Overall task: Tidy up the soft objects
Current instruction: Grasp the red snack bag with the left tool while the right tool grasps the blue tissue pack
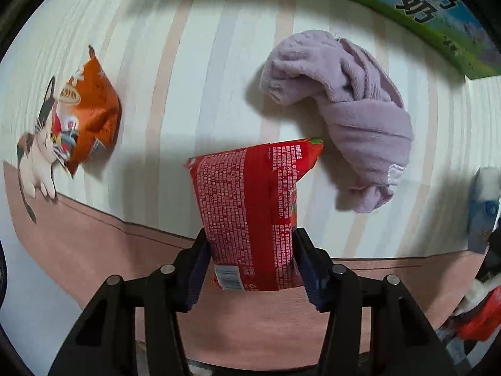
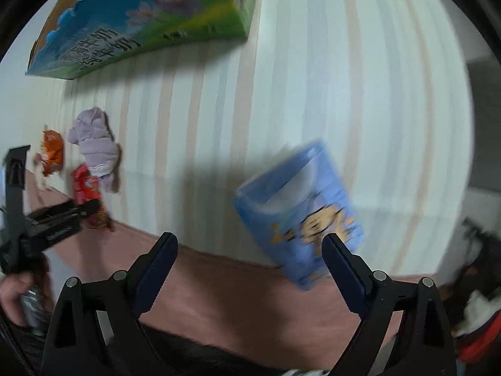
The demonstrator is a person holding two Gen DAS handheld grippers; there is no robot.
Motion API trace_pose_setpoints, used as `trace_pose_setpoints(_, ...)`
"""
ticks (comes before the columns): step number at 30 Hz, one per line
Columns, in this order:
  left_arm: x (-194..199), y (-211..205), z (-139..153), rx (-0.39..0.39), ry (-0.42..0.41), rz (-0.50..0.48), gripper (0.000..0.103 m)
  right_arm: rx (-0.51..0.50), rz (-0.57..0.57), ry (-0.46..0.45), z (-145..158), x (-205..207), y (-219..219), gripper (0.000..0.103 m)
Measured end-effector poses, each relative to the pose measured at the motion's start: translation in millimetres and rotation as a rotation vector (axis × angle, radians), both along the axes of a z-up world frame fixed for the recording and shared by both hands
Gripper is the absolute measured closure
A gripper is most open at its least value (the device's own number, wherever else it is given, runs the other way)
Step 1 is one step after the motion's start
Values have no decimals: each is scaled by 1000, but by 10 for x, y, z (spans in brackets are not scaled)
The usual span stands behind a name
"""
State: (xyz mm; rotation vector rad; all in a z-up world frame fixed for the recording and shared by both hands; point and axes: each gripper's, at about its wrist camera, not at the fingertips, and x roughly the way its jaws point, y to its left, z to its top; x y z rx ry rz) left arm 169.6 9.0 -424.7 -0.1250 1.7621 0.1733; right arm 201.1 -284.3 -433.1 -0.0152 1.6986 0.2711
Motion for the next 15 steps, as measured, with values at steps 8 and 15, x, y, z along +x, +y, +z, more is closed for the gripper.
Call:
trace_pose_setpoints(8, -52, 26, -65, -32, 7, 66, 50, -111, 150, 11, -395, 178, -128, 9)
trace_pose_setpoints(15, -117, 234, -91, -60, 7, 91, 50, 141, -167, 186, -557, 49, -361, 31)
